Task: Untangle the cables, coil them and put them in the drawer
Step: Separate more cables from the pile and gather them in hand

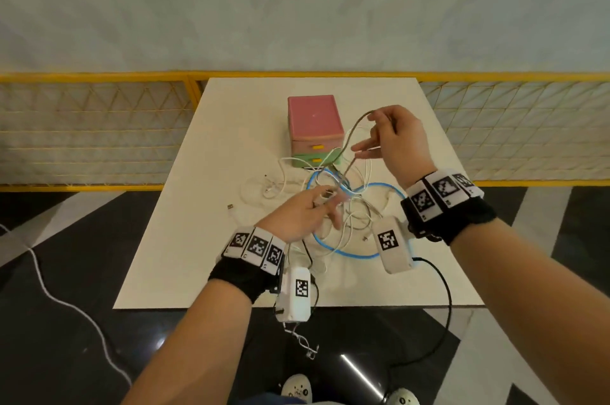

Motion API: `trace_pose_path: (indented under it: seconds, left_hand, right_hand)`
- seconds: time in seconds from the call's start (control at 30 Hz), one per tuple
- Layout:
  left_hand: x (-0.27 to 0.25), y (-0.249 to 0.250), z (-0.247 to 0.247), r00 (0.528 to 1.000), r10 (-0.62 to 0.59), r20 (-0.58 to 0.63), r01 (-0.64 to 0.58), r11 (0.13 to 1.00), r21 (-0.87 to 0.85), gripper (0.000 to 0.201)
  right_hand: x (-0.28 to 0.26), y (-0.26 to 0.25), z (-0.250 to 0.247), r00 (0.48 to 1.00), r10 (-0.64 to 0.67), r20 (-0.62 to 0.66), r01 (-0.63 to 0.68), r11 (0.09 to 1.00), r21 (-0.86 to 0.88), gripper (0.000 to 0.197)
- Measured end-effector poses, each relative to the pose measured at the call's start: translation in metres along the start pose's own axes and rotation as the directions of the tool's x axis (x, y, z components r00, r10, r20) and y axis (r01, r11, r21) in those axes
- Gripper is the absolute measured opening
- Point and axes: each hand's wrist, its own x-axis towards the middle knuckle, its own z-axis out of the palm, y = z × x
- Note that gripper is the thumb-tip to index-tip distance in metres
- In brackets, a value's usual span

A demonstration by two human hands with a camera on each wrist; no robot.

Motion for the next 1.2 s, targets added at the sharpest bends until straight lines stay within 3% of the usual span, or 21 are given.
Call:
trace_pose_path:
  seconds: [0.07, 0.13, 0.17, 0.23, 0.27, 0.33, 0.4, 0.47, 0.5, 0.57, 0.6, 0.63, 0.67, 0.73, 0.77, 0.8, 0.83, 0.93, 1.07, 1.1, 1.2]
  left_hand:
    - [0.002, -0.003, -0.007, 0.979, 0.017, -0.204, -0.038, 0.994, -0.100, 0.028]
    - [0.001, 0.007, -0.015, 0.938, -0.005, -0.348, -0.077, 0.972, -0.223, 0.033]
    - [0.000, 0.015, -0.019, 0.927, -0.004, -0.375, -0.109, 0.954, -0.279, 0.034]
    - [-0.002, 0.031, -0.026, 0.930, 0.047, -0.364, -0.177, 0.926, -0.333, 0.034]
    - [-0.003, 0.039, -0.029, 0.934, 0.087, -0.348, -0.209, 0.920, -0.331, 0.034]
    - [-0.006, 0.051, -0.034, 0.929, 0.138, -0.343, -0.254, 0.913, -0.320, 0.034]
    - [-0.010, 0.060, -0.041, 0.911, 0.146, -0.385, -0.283, 0.901, -0.329, 0.033]
    - [-0.012, 0.061, -0.054, 0.871, 0.087, -0.484, -0.273, 0.905, -0.327, 0.031]
    - [-0.011, 0.059, -0.061, 0.829, 0.044, -0.557, -0.235, 0.932, -0.277, 0.031]
    - [-0.011, 0.051, -0.073, 0.672, 0.007, -0.741, -0.082, 0.994, -0.066, 0.029]
    - [-0.013, 0.047, -0.074, 0.584, 0.078, -0.808, -0.035, 0.997, 0.072, 0.029]
    - [-0.017, 0.047, -0.070, 0.532, 0.217, -0.818, -0.056, 0.974, 0.222, 0.033]
    - [-0.018, 0.048, -0.063, 0.552, 0.368, -0.749, -0.126, 0.924, 0.361, 0.042]
    - [-0.016, 0.052, -0.047, 0.723, 0.490, -0.486, -0.234, 0.837, 0.495, 0.058]
    - [-0.014, 0.052, -0.041, 0.824, 0.445, -0.351, -0.223, 0.824, 0.521, 0.060]
    - [-0.012, 0.053, -0.037, 0.892, 0.373, -0.256, -0.188, 0.820, 0.541, 0.060]
    - [-0.011, 0.054, -0.037, 0.925, 0.306, -0.225, -0.135, 0.818, 0.559, 0.055]
    - [-0.011, 0.056, -0.047, 0.918, 0.231, -0.322, 0.040, 0.754, 0.655, 0.033]
    - [-0.016, 0.053, -0.068, 0.778, 0.214, -0.591, 0.178, 0.826, 0.535, 0.028]
    - [-0.016, 0.051, -0.072, 0.763, 0.175, -0.622, 0.214, 0.840, 0.499, 0.027]
    - [-0.014, 0.042, -0.076, 0.813, 0.062, -0.579, 0.237, 0.873, 0.426, 0.027]
  right_hand:
    - [-0.003, 0.003, 0.001, 0.997, 0.062, 0.051, -0.063, 0.998, 0.014, 0.020]
    - [-0.012, 0.014, 0.005, 0.973, 0.139, 0.183, -0.122, 0.988, -0.097, 0.025]
    - [-0.018, 0.022, 0.009, 0.942, 0.168, 0.291, -0.118, 0.976, -0.183, 0.029]
    - [-0.030, 0.040, 0.021, 0.826, 0.207, 0.524, -0.035, 0.947, -0.318, 0.038]
    - [-0.036, 0.048, 0.029, 0.767, 0.210, 0.606, 0.012, 0.940, -0.340, 0.035]
    - [-0.044, 0.057, 0.042, 0.714, 0.210, 0.668, 0.046, 0.938, -0.345, 0.018]
    - [-0.043, 0.061, 0.045, 0.725, 0.235, 0.647, 0.040, 0.924, -0.381, 0.022]
    - [-0.035, 0.064, 0.040, 0.775, 0.239, 0.585, 0.033, 0.909, -0.415, 0.026]
    - [-0.031, 0.063, 0.035, 0.810, 0.231, 0.538, 0.010, 0.913, -0.407, 0.026]
    - [-0.024, 0.059, 0.027, 0.861, 0.217, 0.459, -0.032, 0.925, -0.378, 0.025]
    - [-0.021, 0.054, 0.024, 0.869, 0.210, 0.448, -0.024, 0.923, -0.385, 0.026]
    - [-0.019, 0.048, 0.022, 0.866, 0.200, 0.458, 0.005, 0.913, -0.407, 0.027]
    - [-0.018, 0.040, 0.022, 0.857, 0.183, 0.482, 0.053, 0.899, -0.435, 0.027]
    - [-0.016, 0.022, 0.025, 0.834, 0.077, 0.547, 0.249, 0.832, -0.496, 0.027]
    - [-0.015, 0.013, 0.026, 0.820, -0.003, 0.573, 0.366, 0.771, -0.520, 0.025]
    - [-0.014, 0.005, 0.026, 0.807, -0.075, 0.585, 0.455, 0.712, -0.535, 0.022]
    - [-0.012, -0.001, 0.026, 0.799, -0.129, 0.587, 0.507, 0.669, -0.543, 0.019]
    - [-0.003, -0.007, 0.015, 0.812, -0.154, 0.563, 0.510, 0.656, -0.557, 0.017]
    - [0.004, 0.008, -0.006, 0.867, -0.041, 0.497, 0.400, 0.652, -0.644, 0.017]
    - [0.004, 0.011, -0.010, 0.875, -0.028, 0.484, 0.376, 0.668, -0.642, 0.017]
    - [0.003, 0.017, -0.015, 0.880, -0.051, 0.472, 0.384, 0.661, -0.645, 0.025]
